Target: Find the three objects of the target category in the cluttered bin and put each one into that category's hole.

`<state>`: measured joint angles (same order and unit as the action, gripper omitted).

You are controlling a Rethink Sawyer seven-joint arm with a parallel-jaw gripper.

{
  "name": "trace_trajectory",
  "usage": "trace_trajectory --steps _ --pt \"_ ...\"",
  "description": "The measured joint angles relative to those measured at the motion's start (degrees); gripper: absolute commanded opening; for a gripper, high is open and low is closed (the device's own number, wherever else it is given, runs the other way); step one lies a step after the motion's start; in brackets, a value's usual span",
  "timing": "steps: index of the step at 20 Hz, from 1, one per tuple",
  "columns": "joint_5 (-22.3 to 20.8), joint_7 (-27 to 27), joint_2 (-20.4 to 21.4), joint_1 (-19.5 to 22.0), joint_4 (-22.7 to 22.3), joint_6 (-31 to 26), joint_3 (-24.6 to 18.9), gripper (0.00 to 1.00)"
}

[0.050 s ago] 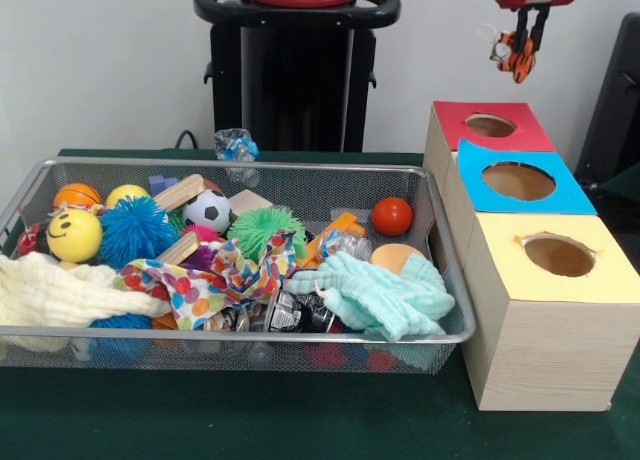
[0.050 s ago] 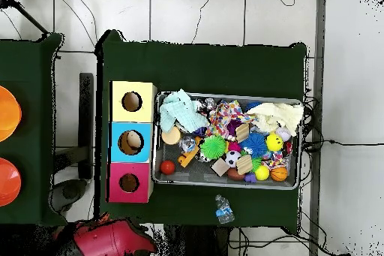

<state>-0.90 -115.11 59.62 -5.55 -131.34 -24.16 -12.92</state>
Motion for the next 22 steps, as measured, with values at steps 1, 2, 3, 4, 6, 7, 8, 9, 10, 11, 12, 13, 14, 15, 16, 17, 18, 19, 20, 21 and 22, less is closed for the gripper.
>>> trace_trajectory --steps 1,2,3,4,6,7,8,9,10,11,12,13,14,15,16,17,18,19,20,21,22 --pt "0.0 0.0 0.0 0.04 0.0 -0.01 0.0 0.0" --pt "-0.01 0.0 0.0 0.15 0.03 -0.01 0.0 0.0" --pt "0.0 0.0 0.0 0.2 0.05 -0.02 0.0 0.0" --pt "-0.01 0.0 0.0 0.32 0.17 -0.12 0.0 0.0" --pt "-0.01 0.0 0.0 0.54 0.53 -0.53 0.0 0.0" --pt "-0.01 0.0 0.0 0.62 0.68 -0.69 0.01 0.0" --pt "-0.02 0.0 -0.01 0.69 1.01 -0.98 0.01 0.0" --pt "-0.02 0.0 -0.01 0.76 1.34 -1.27 0.01 0.0" --pt "-0.02 0.0 -0.13 0.82 2.15 -2.04 0.01 0.0" --pt "-0.01 0.0 -0.28 0.85 2.64 -2.52 0.0 0.0" --pt "-0.02 0.0 -0.37 0.86 2.88 -2.75 0.0 0.0" --pt "-0.02 0.0 -0.46 0.88 3.12 -2.97 0.01 0.0" --pt "-0.02 0.0 -0.6 0.92 3.51 -3.34 0.0 0.0" --pt "-0.03 0.0 -0.79 0.98 4.04 -3.79 0.0 0.0" --pt "-0.03 0.0 -0.99 1.03 4.58 -4.24 0.01 0.0" --pt "-0.04 0.0 -1.18 1.08 5.12 -4.69 0.01 0.0" --pt "-0.02 0.0 -1.55 1.14 5.87 -5.21 0.0 0.0" --pt "-0.04 0.0 -1.8 1.18 6.35 -5.5 0.0 0.0" --pt "-0.04 0.0 -1.9 1.2 6.54 -5.62 0.0 0.0" --pt "-0.05 0.0 -2.01 1.21 6.8 -5.75 0.01 0.0" --pt "-0.05 0.0 -2.12 1.23 7.08 -5.83 0.01 0.0"
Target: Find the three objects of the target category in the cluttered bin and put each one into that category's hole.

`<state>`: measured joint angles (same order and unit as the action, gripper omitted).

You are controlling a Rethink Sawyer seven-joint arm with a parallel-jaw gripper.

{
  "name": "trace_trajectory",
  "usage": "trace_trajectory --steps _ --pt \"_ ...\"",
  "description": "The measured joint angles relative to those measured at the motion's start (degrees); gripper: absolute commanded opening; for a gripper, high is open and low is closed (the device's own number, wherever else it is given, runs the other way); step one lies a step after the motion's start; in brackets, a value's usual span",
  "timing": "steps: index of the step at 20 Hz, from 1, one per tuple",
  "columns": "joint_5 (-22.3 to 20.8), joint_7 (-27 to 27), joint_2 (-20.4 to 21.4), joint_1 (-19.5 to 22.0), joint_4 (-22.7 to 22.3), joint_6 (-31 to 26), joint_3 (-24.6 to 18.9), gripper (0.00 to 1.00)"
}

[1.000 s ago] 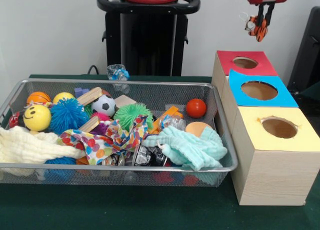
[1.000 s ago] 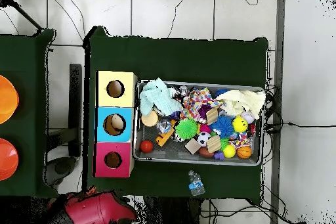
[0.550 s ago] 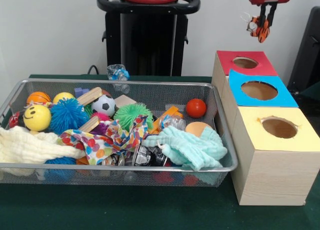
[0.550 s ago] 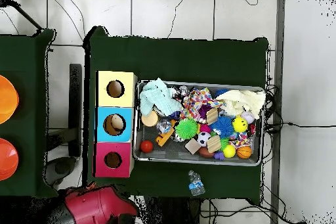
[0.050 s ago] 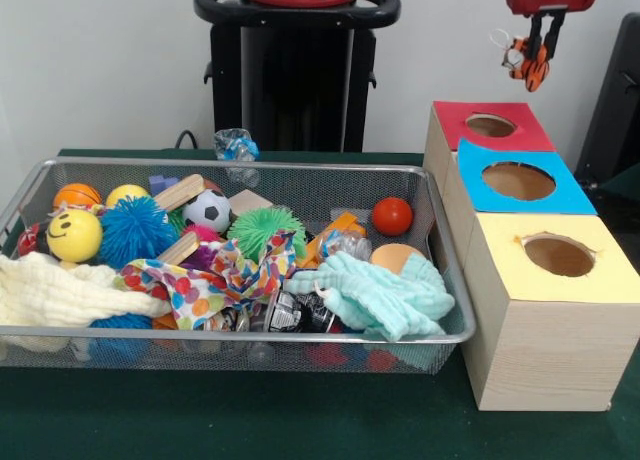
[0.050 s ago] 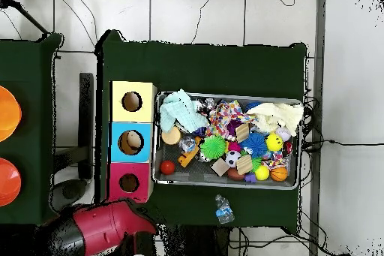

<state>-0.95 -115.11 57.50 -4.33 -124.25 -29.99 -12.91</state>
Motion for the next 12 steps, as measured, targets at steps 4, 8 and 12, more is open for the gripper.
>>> trace_trajectory --steps 4,8,12 --pt "0.01 0.0 -0.47 0.04 1.29 -0.09 0.0 0.0" --pt "0.01 0.0 -0.93 0.24 2.16 -0.09 -0.02 0.0" --pt "0.0 0.0 -0.95 0.98 2.15 -0.09 -0.02 0.0"
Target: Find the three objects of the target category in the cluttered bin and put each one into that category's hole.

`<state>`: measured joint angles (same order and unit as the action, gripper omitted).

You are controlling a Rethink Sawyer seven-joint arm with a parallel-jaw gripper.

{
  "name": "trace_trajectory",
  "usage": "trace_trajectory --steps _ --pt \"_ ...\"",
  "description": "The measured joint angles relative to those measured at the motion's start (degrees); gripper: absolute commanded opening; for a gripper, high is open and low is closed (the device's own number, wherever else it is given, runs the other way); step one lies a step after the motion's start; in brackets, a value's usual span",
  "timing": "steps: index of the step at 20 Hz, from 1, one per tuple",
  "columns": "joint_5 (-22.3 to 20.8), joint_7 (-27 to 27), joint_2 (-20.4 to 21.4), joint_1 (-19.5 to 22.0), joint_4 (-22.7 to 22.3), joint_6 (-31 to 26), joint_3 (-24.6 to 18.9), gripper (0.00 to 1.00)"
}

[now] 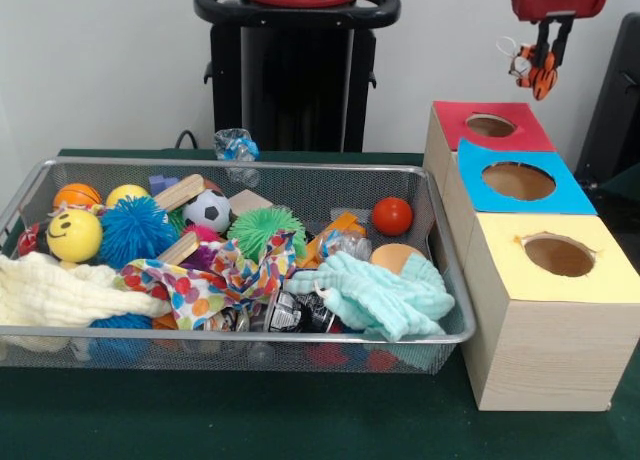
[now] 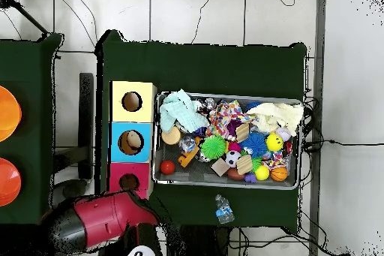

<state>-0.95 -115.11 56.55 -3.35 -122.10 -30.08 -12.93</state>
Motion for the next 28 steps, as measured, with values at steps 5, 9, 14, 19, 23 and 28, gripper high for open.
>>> trace_trajectory --steps 5,9,14,19,23,28 --pt "0.0 0.0 0.0 1.59 -0.19 0.0 -0.06 0.0" --pt "-0.01 0.0 0.0 2.38 -0.64 0.12 -0.09 0.0" --pt "0.0 0.0 0.0 2.7 -0.87 0.88 -0.12 0.0" --pt "0.0 0.0 0.0 3.03 -1.2 2.0 -0.23 0.0" --pt "-0.32 0.0 0.01 3.66 -1.85 2.9 -0.36 0.0" --pt "-1.26 0.0 0.01 4.84 -2.94 4.13 -0.65 0.0"
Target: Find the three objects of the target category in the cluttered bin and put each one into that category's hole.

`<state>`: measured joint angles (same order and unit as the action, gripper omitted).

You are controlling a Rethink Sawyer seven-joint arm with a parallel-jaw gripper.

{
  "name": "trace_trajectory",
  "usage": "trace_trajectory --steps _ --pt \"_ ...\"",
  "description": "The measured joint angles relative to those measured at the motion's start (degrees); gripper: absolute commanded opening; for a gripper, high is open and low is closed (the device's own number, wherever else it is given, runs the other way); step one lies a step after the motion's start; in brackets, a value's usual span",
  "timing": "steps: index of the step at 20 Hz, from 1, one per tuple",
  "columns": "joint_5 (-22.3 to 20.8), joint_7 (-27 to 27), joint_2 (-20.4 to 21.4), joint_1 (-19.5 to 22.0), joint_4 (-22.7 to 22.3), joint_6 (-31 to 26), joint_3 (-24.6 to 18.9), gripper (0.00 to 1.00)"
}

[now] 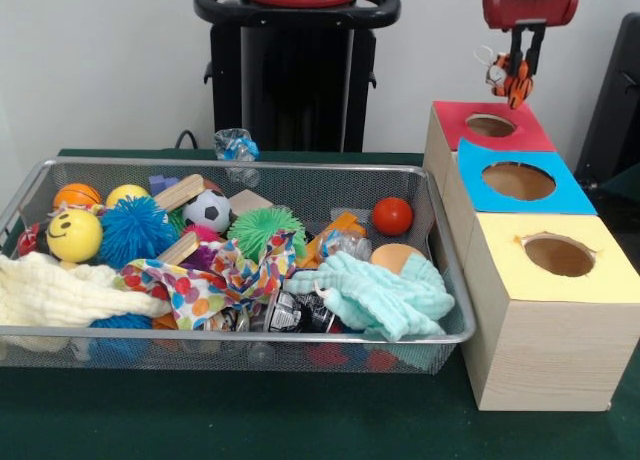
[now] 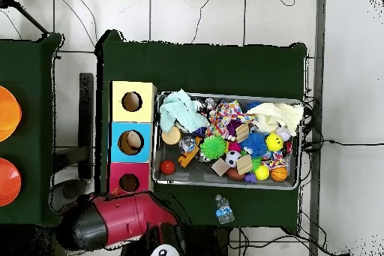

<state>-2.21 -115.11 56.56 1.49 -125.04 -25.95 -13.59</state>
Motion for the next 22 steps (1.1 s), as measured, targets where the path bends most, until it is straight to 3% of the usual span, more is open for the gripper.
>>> trace_trajectory --steps 11,22 --pt "-2.96 0.0 -0.8 3.29 -1.76 2.25 -1.56 0.0" --pt "-4.63 0.0 -3.18 -1.5 -1.95 6.42 -1.55 0.0"
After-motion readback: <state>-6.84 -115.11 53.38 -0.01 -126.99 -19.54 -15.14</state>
